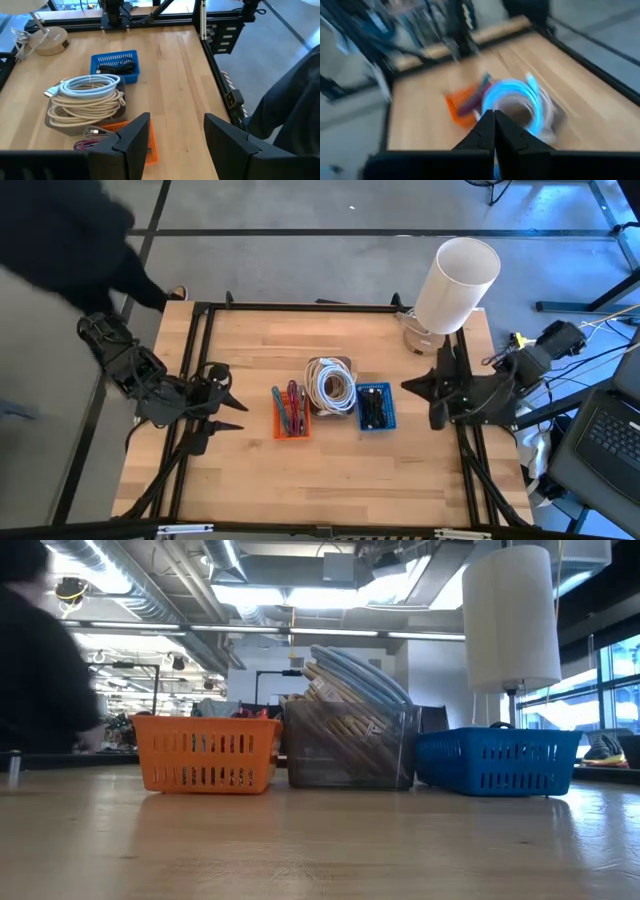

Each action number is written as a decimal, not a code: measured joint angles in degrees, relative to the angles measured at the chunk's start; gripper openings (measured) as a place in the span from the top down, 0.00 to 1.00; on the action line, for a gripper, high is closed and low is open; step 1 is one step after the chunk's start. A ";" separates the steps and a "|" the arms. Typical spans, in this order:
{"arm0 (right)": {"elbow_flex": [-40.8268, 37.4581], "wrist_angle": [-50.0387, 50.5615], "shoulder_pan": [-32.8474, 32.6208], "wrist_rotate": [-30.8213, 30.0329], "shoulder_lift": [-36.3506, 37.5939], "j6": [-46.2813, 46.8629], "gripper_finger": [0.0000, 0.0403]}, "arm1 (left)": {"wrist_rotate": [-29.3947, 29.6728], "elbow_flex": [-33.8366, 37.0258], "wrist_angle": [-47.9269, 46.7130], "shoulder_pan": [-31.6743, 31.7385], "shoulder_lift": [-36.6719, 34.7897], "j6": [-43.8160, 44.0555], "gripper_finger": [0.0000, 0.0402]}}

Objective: Pick & Place USB Port
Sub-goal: Return to Home Position

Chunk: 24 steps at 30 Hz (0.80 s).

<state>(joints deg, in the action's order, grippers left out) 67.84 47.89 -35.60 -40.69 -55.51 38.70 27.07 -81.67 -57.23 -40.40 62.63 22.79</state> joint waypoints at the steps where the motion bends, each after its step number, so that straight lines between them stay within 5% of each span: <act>1: -4.70 -6.70 0.75 0.53 2.79 -3.02 1.00 | -0.02 0.00 0.02 0.00 0.00 0.00 0.55; 6: -24.42 -30.86 6.29 5.58 11.95 -12.22 1.00 | -0.02 0.00 0.00 0.00 0.00 0.00 0.55; 11: -37.69 -48.22 14.53 17.33 15.53 -16.99 1.00 | 0.00 0.00 0.02 0.00 0.00 0.00 0.55; 18: -52.03 -59.55 26.83 27.31 22.45 -25.60 1.00 | 0.00 0.00 0.02 0.00 0.00 0.00 0.55; 24: -62.84 -68.05 30.63 31.20 32.01 -25.41 1.00 | 0.02 0.00 0.02 0.00 0.00 0.00 0.55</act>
<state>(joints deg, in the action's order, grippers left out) 5.00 -20.16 -4.97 -9.49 -23.50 13.29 27.09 -81.67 -57.22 -40.40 62.63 22.79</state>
